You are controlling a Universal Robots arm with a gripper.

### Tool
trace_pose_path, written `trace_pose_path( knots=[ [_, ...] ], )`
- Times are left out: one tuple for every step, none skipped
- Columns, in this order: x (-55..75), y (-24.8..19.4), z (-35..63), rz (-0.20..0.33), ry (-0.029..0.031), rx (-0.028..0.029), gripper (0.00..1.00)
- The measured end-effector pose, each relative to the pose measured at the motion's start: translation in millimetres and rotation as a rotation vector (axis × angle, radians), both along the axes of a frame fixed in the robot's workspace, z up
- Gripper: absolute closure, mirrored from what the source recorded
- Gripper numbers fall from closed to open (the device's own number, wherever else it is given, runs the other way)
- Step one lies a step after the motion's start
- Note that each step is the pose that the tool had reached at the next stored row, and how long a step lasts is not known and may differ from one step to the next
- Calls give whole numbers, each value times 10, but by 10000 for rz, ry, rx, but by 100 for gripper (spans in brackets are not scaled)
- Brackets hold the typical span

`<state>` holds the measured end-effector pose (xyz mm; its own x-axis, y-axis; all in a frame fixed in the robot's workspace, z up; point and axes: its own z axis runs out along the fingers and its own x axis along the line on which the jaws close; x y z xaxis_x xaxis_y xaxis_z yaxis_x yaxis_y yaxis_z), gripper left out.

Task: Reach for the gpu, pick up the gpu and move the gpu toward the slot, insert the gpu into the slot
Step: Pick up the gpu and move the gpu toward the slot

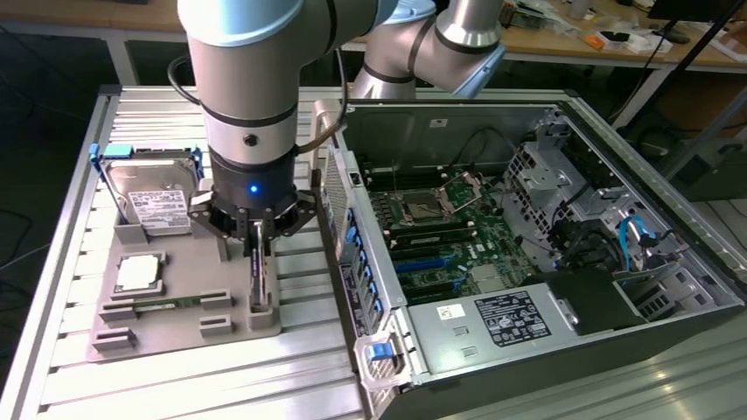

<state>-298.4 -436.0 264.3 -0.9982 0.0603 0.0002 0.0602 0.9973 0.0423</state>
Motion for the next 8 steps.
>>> trace_pose_path(
  knots=[
    [0, 0, 11, 0, 0, 0, 73],
    [0, 0, 24, 0, -1, 0, 73],
    [0, 0, 38, 0, 0, 0, 73],
    [0, 0, 50, 0, 1, 0, 73],
    [0, 0, 64, 0, 0, 0, 73],
    [0, 0, 78, 0, -1, 0, 73],
    [0, 0, 92, 0, -1, 0, 73],
    [0, 0, 110, 0, -1, -1, 73]
  ],
)
